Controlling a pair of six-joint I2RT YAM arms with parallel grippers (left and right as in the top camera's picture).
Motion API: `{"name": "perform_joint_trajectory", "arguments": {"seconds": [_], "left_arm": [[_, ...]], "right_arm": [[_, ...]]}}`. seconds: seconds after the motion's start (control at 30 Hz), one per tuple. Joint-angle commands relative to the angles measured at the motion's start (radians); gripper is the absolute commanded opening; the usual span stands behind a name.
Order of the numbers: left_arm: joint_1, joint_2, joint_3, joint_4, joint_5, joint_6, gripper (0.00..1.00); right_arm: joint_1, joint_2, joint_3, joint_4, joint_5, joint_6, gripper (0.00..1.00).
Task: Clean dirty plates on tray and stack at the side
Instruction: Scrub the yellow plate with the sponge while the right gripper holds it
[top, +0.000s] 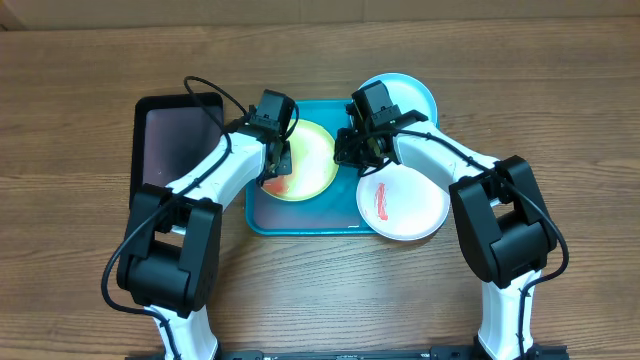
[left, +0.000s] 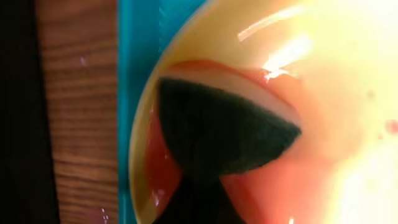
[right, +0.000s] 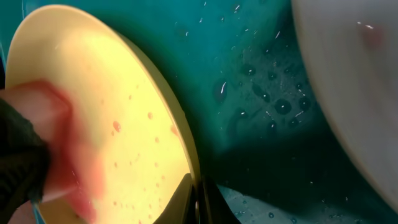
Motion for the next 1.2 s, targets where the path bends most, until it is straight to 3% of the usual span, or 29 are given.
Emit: {"name": "perform_joint_trajectory", "arguments": {"seconds": [0.0, 0.13, 0.27, 0.43, 0.67, 0.9, 1.17], "left_arm": [[0.002, 0.0, -0.012, -0.063, 0.25, 0.183, 0.04], [0.002, 0.0, -0.006, -0.103, 0.495, 0.3, 0.04], [-0.014, 0.0, 0.024, -0.103, 0.585, 0.292, 0.04], [-0.049, 0.0, 0.044, -0.082, 0.439, 0.181, 0.04], [-0.055, 0.048, 0.044, -0.015, 0.349, 0.087, 0.04], [-0.054, 0.126, 0.051, 0.09, 0.139, 0.044, 0.04], [-0.053, 0.132, 0.205, 0.045, -0.065, 0.045, 0.04]], "right_arm": [[0.002, 0.014, 0.017, -0.016, -0.05, 0.014, 0.04], [0.006, 0.014, 0.017, -0.078, -0.077, 0.05, 0.04], [0.031, 0.014, 0.017, -0.098, -0.076, 0.051, 0.04], [0.047, 0.014, 0.017, -0.092, -0.064, 0.065, 0.04], [0.047, 0.014, 0.017, -0.092, -0.064, 0.065, 0.04], [0.047, 0.014, 0.017, -0.095, -0.054, 0.065, 0.04], [0.047, 0.014, 0.017, -0.1, -0.042, 0.069, 0.04]]}}
